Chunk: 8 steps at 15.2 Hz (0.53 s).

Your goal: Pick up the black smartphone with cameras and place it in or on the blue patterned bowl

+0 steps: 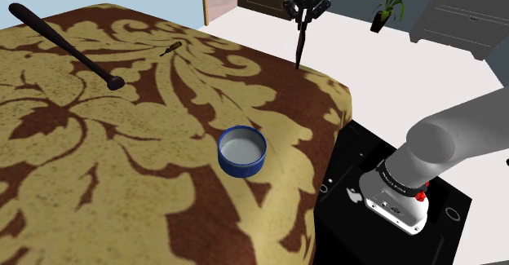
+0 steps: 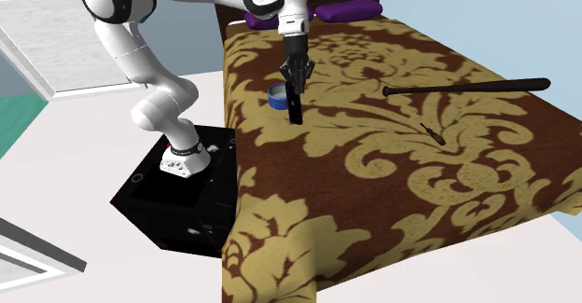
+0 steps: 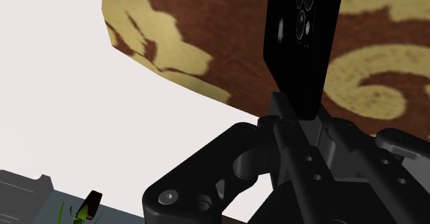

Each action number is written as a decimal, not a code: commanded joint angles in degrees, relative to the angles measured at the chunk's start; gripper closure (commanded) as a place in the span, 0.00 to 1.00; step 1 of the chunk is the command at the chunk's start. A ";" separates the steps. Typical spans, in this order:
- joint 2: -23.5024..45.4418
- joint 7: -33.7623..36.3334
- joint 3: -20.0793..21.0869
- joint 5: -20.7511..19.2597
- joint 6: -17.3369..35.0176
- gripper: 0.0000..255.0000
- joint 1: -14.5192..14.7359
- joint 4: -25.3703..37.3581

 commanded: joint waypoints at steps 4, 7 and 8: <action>-1.37 5.19 4.33 1.85 -4.69 1.00 2.42 2.03; -1.43 8.57 7.24 2.78 -7.66 1.00 3.65 4.13; -1.31 9.75 8.26 3.03 -8.66 1.00 4.01 4.96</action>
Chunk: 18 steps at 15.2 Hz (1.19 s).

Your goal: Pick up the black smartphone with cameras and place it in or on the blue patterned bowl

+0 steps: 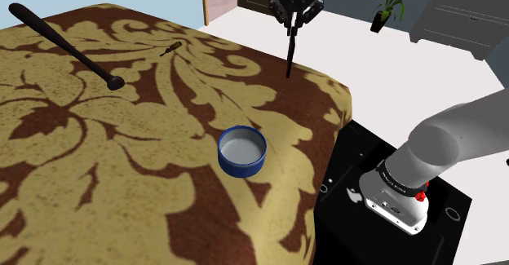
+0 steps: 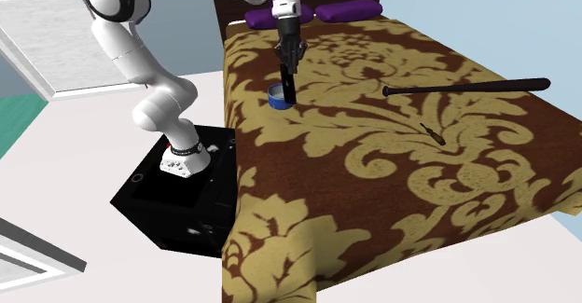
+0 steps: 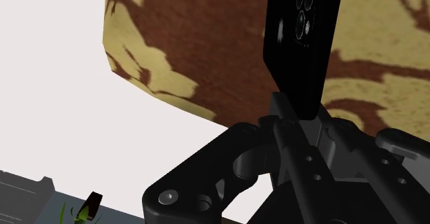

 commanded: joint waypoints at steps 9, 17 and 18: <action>5.03 13.51 12.33 0.53 -10.43 1.00 2.15 11.66; 20.29 30.69 28.82 -8.05 -21.03 1.00 3.25 27.00; 23.85 33.78 31.12 -10.70 -22.96 1.00 4.51 29.40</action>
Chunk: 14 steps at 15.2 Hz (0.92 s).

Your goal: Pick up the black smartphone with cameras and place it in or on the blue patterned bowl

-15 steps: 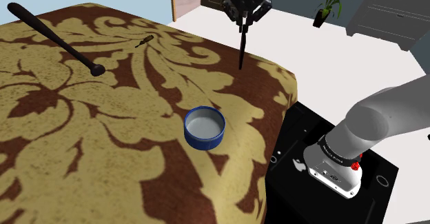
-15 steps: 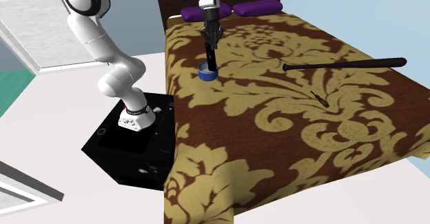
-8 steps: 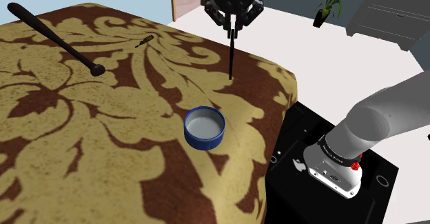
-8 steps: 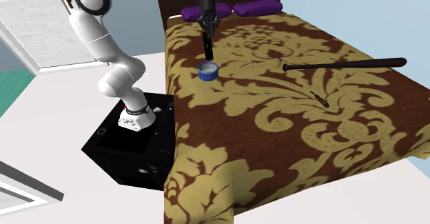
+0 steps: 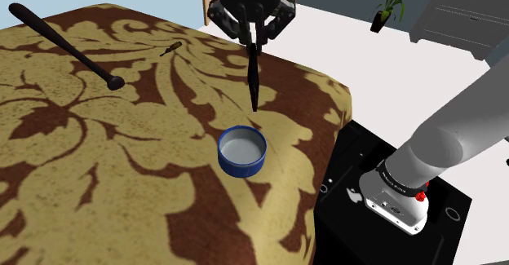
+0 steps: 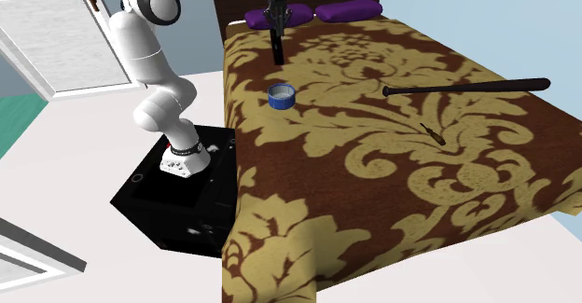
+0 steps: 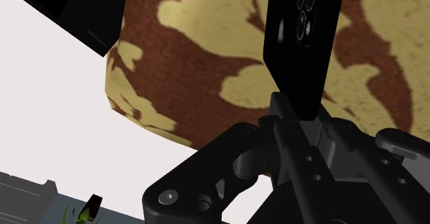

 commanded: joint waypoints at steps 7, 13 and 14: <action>-0.08 2.67 0.55 0.52 4.58 1.00 0.38 -5.07; -1.52 3.00 -0.10 1.73 9.42 1.00 0.20 -10.44; -1.65 3.13 -0.15 1.83 10.18 1.00 0.20 -11.27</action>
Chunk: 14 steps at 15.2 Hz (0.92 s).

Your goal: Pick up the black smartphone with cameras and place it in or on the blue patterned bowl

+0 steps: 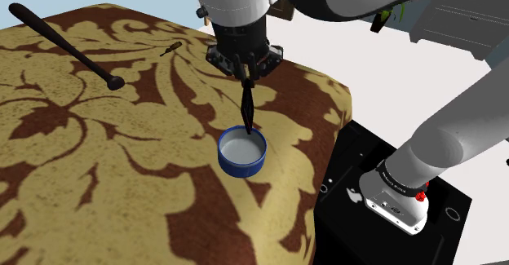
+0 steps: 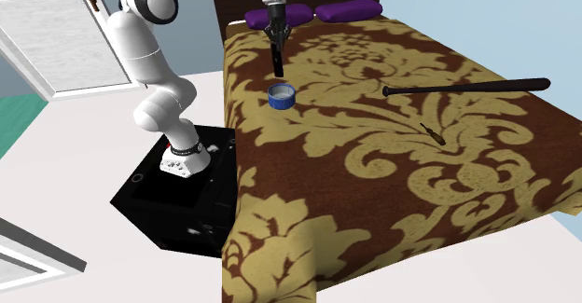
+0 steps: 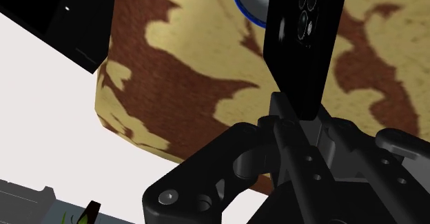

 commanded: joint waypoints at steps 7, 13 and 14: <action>-0.21 1.51 -0.08 0.15 5.89 1.00 0.05 -6.14; 0.82 3.33 0.30 -0.77 9.91 1.00 0.09 -10.04; 0.80 3.32 0.29 -0.75 9.92 1.00 0.09 -10.05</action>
